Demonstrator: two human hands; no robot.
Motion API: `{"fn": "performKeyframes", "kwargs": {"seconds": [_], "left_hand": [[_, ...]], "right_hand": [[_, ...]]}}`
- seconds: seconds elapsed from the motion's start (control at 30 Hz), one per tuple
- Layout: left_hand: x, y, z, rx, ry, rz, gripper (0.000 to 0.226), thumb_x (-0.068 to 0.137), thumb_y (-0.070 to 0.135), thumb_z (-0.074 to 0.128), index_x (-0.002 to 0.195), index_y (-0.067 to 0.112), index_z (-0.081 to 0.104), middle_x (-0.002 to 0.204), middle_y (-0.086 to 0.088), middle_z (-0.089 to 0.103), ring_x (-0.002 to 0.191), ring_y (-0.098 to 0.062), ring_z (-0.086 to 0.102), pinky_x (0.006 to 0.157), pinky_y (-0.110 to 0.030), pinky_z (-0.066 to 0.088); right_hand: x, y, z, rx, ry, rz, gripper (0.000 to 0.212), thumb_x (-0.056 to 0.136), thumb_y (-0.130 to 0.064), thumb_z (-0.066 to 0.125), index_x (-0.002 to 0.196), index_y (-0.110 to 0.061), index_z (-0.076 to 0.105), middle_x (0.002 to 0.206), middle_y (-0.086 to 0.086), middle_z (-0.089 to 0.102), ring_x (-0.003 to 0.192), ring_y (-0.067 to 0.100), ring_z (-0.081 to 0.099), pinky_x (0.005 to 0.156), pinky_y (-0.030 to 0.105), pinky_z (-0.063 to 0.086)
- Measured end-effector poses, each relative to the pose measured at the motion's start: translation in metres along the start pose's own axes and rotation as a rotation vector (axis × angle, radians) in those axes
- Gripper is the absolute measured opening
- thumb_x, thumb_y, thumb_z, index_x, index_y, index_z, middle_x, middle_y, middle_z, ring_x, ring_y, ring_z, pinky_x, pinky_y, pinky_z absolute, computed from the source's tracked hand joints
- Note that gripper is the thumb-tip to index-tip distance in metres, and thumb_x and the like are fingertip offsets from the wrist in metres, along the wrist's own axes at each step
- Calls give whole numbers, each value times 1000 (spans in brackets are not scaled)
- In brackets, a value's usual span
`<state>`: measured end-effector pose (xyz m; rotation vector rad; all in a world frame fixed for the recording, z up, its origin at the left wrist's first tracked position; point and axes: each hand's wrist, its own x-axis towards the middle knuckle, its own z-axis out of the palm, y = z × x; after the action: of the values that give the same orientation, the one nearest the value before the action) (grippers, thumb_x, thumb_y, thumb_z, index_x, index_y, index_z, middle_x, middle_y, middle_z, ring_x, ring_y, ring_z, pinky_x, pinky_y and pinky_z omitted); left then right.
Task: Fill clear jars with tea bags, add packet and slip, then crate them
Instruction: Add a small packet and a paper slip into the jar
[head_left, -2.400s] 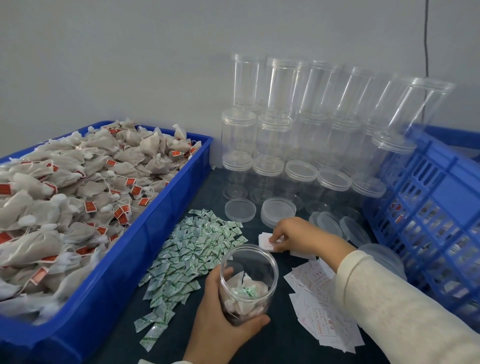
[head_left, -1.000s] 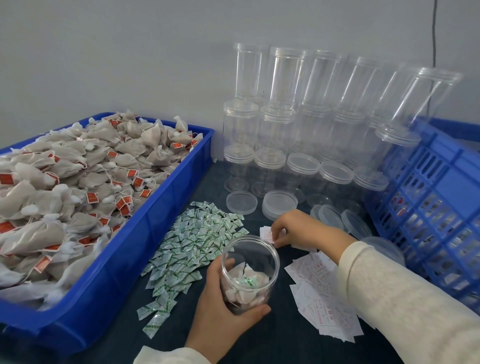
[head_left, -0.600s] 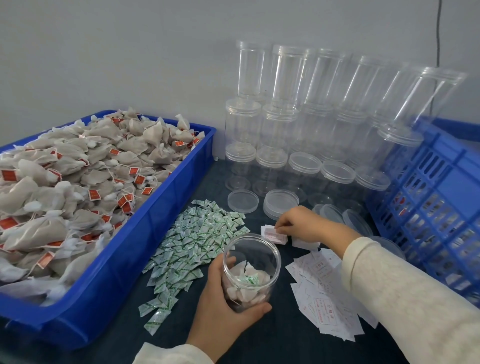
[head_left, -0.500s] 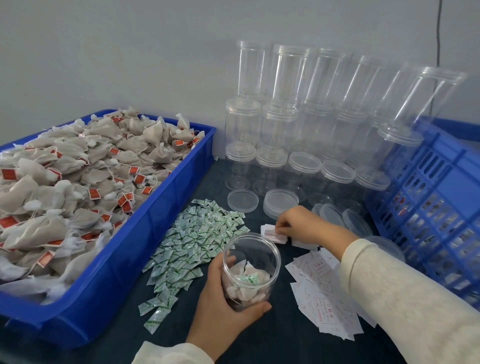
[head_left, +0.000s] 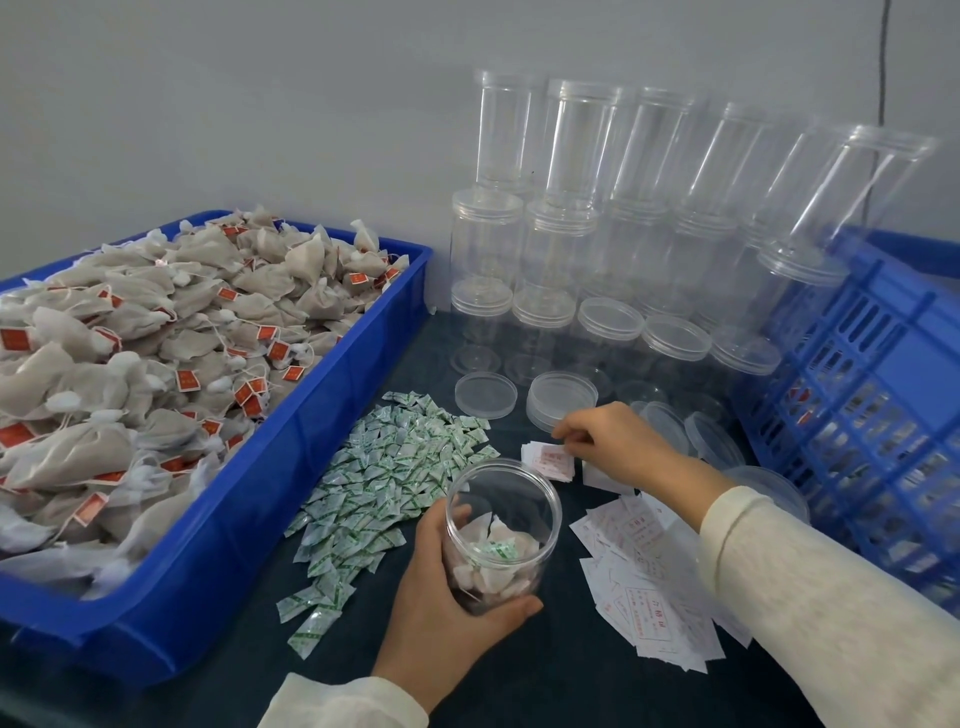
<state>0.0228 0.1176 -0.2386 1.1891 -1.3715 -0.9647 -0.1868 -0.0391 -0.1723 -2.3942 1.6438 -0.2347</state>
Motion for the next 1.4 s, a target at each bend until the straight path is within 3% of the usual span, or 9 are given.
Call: {"fn": "performKeyframes", "kwargs": {"seconds": [0.13, 0.27, 0.4, 0.57, 0.7, 0.8, 1.0, 1.17, 1.4], "left_hand": [[0, 0, 0, 7, 4, 4, 95, 41, 48, 90, 112, 73, 31, 124, 36, 49, 117, 11, 49, 84, -2, 41], [0, -2, 0, 28, 7, 3, 97, 42, 50, 89, 114, 72, 29, 125, 36, 48, 118, 11, 48, 87, -2, 40], [1, -4, 0, 35, 7, -3, 99, 41, 51, 89, 117, 71, 28, 126, 36, 48, 119, 11, 48, 89, -4, 40], [1, -4, 0, 41, 6, -4, 98, 41, 51, 89, 115, 72, 28, 126, 37, 47, 118, 11, 48, 88, -4, 40], [0, -4, 0, 34, 3, -6, 97, 41, 51, 89, 114, 73, 28, 125, 38, 47, 117, 13, 48, 87, -1, 39], [0, -3, -1, 23, 0, -6, 97, 42, 50, 89, 114, 73, 29, 125, 36, 48, 117, 12, 48, 87, -2, 40], [1, 0, 0, 9, 2, -9, 95, 42, 48, 89, 111, 74, 29, 123, 37, 48, 115, 13, 49, 85, -1, 40], [0, 0, 0, -13, -5, -14, 94, 41, 47, 90, 112, 70, 32, 121, 38, 49, 113, 13, 50, 83, -1, 40], [-2, 3, 2, -49, -1, -11, 94, 43, 43, 90, 110, 73, 32, 115, 38, 52, 106, 12, 56, 77, -2, 44]], "right_hand": [[-4, 0, 4, 40, 43, 16, 25, 90, -12, 66, 114, -16, 70, 110, 3, 72, 94, 11, 66, 82, 17, 48], [-6, 0, 5, 74, 90, 39, 20, 86, -12, 71, 106, -16, 72, 99, 3, 72, 76, 4, 58, 69, 8, 41], [-6, -3, 5, 55, 38, 73, 11, 86, -28, 72, 93, -20, 73, 96, -3, 70, 75, 2, 56, 69, 14, 43], [-6, -1, 5, 79, -12, 111, 15, 89, -31, 68, 100, -23, 74, 98, -8, 68, 83, 6, 58, 68, 15, 40], [-9, -3, -7, 112, 161, 95, 7, 92, -23, 64, 94, -21, 71, 87, -8, 65, 81, 9, 61, 64, 15, 38], [-14, -12, -27, 184, 289, 69, 8, 90, -15, 66, 96, -18, 70, 86, -12, 62, 75, -7, 54, 65, 4, 35], [-46, -55, -63, 349, 356, -74, 17, 84, -10, 72, 96, -22, 75, 81, -25, 63, 77, -14, 60, 70, 1, 44], [-82, -94, -69, 363, 375, -315, 11, 80, -12, 77, 86, -21, 78, 75, -19, 66, 75, -3, 62, 69, 7, 46], [-101, -117, -45, -79, 348, -535, 7, 77, -10, 75, 73, -16, 72, 69, -6, 66, 65, 13, 57, 54, 32, 52]]}}
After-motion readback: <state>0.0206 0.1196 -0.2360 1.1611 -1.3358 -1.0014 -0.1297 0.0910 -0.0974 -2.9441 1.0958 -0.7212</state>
